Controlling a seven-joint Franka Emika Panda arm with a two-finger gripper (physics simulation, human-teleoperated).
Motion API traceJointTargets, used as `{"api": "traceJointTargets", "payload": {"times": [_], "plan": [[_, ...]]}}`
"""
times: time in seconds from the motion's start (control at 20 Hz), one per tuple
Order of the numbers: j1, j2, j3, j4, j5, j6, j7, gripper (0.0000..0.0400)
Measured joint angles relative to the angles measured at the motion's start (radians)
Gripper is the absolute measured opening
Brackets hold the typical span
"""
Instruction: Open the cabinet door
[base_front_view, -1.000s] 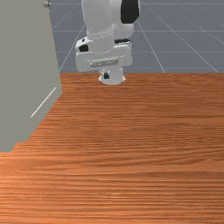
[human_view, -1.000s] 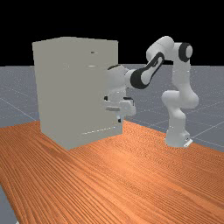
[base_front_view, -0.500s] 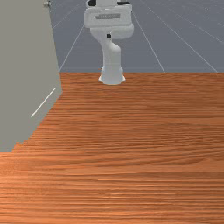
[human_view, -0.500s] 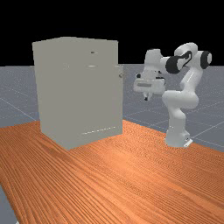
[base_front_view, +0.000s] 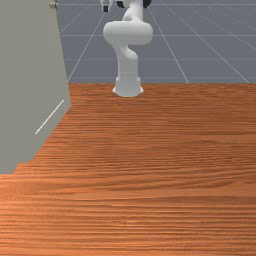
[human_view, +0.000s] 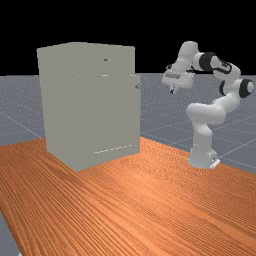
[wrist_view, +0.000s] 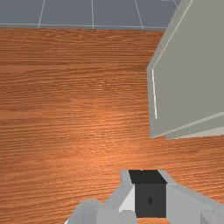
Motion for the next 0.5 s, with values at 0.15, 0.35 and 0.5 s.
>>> {"api": "traceJointTargets", "payload": {"times": [0.15,0.35,0.5], "plan": [[-0.074,-0.021,-0.062,0.031,-0.068,0.050,0.005,0.0000],[-0.145,0.006,-0.181,0.027,-0.175,0.271,0.004,0.0000],[-0.183,0.050,-0.231,-0.007,-0.274,0.453,-0.003,0.0157]]}}
